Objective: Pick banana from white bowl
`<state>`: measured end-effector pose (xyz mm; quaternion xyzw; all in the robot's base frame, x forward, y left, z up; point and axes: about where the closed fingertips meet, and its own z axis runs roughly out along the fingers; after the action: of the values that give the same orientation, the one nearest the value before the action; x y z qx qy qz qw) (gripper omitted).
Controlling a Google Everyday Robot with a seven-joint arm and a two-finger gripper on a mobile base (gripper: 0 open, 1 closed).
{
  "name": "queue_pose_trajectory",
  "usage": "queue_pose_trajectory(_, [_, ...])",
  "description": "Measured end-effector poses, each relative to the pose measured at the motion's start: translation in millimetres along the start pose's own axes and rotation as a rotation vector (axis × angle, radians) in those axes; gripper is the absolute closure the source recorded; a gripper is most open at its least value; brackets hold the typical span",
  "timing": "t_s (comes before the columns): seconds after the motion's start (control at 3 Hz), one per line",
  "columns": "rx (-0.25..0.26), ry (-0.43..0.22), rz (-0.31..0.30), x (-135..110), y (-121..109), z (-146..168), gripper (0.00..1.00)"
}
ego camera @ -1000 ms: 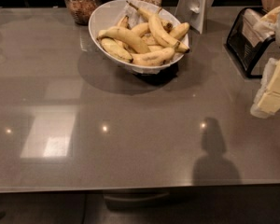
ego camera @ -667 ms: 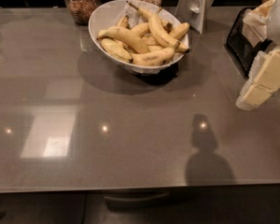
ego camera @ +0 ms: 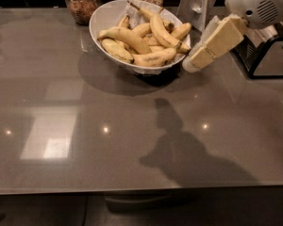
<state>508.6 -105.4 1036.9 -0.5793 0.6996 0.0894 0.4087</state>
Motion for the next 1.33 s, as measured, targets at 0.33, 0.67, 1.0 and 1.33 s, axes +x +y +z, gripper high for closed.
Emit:
queue_pose_trajectory(0.33, [0.001, -0.030, 0.007, -9, 0, 1, 0.00])
queue_pose_trajectory(0.67, [0.005, -0.029, 0.005, -9, -1, 2, 0.00])
queue_pose_trajectory(1.0, [0.012, -0.049, 0.020, -9, -8, 17, 0.00])
queue_pose_trajectory(1.33, [-0.002, -0.099, 0.044, -18, -21, 50, 0.00])
